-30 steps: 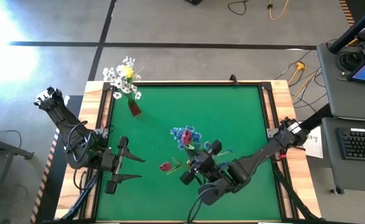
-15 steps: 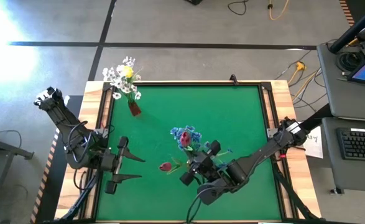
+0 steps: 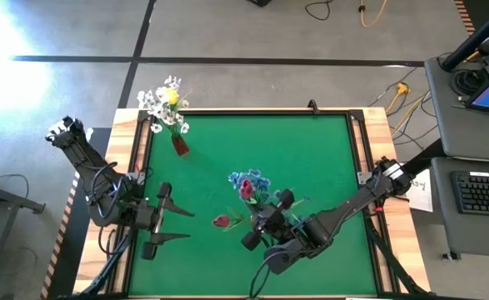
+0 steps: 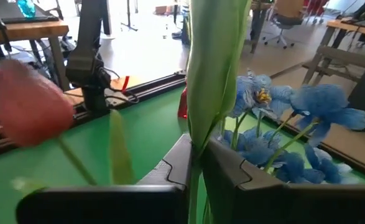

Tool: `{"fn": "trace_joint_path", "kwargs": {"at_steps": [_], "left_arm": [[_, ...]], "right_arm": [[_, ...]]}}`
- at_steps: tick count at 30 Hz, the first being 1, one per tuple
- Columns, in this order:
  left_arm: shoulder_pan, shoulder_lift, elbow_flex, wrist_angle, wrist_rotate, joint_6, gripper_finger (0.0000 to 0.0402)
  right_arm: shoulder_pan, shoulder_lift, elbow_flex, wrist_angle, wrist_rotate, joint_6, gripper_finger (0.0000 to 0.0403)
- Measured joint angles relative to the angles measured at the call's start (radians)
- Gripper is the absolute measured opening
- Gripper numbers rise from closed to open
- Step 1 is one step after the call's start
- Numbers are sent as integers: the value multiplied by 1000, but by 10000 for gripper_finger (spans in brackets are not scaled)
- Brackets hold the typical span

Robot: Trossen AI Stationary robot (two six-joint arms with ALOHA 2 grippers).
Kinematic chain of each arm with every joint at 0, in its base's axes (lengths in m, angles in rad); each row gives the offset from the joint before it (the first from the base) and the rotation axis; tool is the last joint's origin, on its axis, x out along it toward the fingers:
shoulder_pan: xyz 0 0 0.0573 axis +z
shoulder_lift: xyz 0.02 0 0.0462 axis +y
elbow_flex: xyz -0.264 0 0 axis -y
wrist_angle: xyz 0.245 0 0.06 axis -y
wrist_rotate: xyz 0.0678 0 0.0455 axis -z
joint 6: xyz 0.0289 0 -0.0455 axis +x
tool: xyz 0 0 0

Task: Sort flowers into vase by color
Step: Put the red flower into the yellow vase

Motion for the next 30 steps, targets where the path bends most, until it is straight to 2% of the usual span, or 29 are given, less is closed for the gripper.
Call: {"fn": "trace_joint_path", "kwargs": {"at_steps": [7, 18, 21, 25, 30], "left_arm": [[0, 0, 0, 0, -44, 1, 215], [0, 0, 0, -9, -47, 1, 215], [0, 0, 0, -15, -47, 1, 215], [0, 0, 0, -18, -47, 1, 215], [0, 0, 0, -19, -47, 1, 215]], "right_arm": [[0, 0, 1, 1, -23, 16, 69], [0, 0, 18, -4, -30, 16, 151], [0, -2, 46, -7, -70, 12, 170], [0, -2, 85, -42, -138, 11, 192], [-2, -2, 108, -54, -149, -12, 200]]}}
